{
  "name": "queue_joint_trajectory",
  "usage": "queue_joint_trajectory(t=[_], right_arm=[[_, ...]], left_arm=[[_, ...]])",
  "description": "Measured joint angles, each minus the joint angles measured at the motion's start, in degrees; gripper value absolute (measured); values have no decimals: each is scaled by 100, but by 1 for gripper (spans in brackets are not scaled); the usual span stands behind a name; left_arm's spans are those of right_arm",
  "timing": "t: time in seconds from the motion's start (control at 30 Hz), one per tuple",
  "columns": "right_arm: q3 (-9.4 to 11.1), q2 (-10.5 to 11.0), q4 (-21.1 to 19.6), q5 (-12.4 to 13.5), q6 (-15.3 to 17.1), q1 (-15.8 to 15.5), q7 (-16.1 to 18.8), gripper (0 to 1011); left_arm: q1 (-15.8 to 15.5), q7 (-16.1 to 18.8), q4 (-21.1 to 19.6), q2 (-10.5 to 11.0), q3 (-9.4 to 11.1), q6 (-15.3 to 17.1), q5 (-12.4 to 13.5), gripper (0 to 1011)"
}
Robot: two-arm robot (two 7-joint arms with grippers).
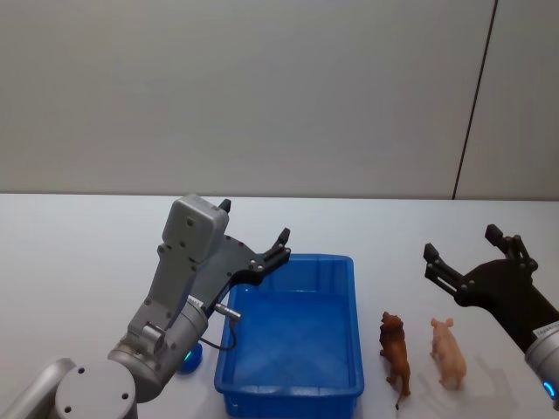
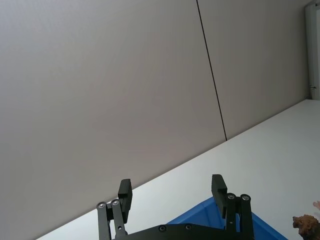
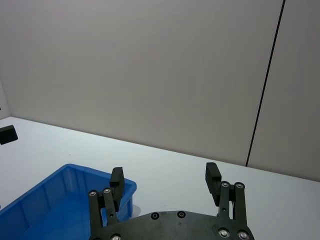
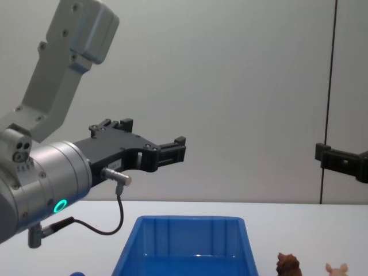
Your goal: Pick up the two dolls from the table and place them into the box.
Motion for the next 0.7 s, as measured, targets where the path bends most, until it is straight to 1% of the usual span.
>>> queue_joint_trajectory(t=[0.7], right_arm=[[0,0,0,0,0,0,0,1001]], left_arm=[[0,0,0,0,0,0,0,1001]])
